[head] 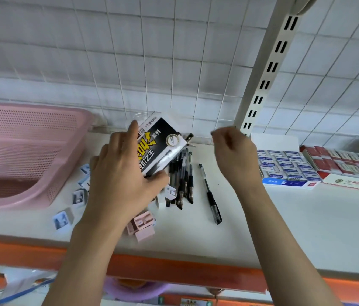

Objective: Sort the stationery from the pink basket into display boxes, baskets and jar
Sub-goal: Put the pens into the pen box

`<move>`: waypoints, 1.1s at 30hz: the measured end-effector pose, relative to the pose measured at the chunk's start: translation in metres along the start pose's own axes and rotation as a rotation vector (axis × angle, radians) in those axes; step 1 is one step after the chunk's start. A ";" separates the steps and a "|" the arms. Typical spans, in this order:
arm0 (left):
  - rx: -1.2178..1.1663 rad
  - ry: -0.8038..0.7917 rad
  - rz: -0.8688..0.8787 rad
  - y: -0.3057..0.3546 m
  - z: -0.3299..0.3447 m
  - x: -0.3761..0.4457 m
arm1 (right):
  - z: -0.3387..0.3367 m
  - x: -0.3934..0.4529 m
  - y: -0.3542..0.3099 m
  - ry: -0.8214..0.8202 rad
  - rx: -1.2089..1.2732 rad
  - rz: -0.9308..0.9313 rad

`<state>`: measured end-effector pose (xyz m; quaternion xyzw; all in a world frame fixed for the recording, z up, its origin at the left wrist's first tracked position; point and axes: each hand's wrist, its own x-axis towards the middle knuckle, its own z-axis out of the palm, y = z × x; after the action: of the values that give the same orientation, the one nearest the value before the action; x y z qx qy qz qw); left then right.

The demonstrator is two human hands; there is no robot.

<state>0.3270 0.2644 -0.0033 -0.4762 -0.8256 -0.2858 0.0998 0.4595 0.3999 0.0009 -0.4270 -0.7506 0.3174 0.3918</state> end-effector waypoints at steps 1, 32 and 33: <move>0.016 -0.002 -0.007 -0.004 -0.001 0.000 | 0.001 0.001 0.010 -0.118 -0.209 0.051; 0.029 -0.074 -0.001 -0.025 -0.007 -0.012 | 0.062 0.046 0.041 -0.458 -0.700 0.281; 0.030 -0.063 0.010 -0.024 -0.006 -0.013 | 0.057 0.045 0.040 -0.444 -0.642 0.291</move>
<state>0.3131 0.2428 -0.0127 -0.4875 -0.8301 -0.2579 0.0822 0.4117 0.4487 -0.0452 -0.5502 -0.8096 0.2035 0.0184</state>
